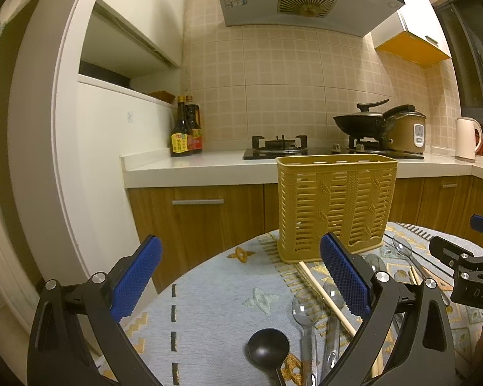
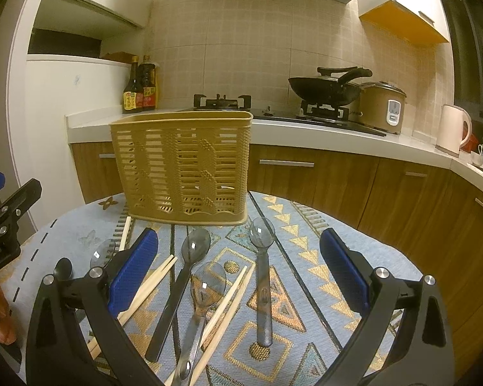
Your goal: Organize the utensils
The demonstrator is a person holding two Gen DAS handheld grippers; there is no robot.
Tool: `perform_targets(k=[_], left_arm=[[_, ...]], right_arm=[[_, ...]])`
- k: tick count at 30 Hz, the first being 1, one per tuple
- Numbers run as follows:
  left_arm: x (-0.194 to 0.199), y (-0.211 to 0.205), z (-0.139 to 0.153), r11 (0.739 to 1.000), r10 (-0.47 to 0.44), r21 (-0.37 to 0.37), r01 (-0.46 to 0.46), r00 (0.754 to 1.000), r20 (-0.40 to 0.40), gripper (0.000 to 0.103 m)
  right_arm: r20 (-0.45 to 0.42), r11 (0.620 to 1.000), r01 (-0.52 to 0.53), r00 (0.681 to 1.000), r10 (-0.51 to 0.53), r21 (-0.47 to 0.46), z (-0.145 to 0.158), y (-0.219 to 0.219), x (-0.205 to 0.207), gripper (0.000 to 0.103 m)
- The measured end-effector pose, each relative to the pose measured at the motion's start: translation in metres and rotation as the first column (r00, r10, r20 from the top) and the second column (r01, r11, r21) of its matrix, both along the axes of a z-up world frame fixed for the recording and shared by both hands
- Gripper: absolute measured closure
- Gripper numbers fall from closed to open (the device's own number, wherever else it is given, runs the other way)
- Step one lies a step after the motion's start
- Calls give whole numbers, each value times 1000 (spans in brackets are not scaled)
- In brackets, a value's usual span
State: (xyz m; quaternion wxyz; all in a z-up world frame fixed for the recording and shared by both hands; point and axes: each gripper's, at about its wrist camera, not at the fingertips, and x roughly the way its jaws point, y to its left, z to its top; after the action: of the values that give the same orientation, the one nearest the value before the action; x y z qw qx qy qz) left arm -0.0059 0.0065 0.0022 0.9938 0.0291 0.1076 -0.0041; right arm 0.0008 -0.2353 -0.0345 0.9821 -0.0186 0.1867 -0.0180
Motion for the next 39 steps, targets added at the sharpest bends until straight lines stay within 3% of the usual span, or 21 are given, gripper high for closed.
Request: perform_targets(k=[39], left_arm=[[1, -4, -3, 1000, -5, 0, 5, 1000, -10, 8]], right_arm=[[-14, 1000, -7, 1000, 7, -11, -1, 4, 3, 7]])
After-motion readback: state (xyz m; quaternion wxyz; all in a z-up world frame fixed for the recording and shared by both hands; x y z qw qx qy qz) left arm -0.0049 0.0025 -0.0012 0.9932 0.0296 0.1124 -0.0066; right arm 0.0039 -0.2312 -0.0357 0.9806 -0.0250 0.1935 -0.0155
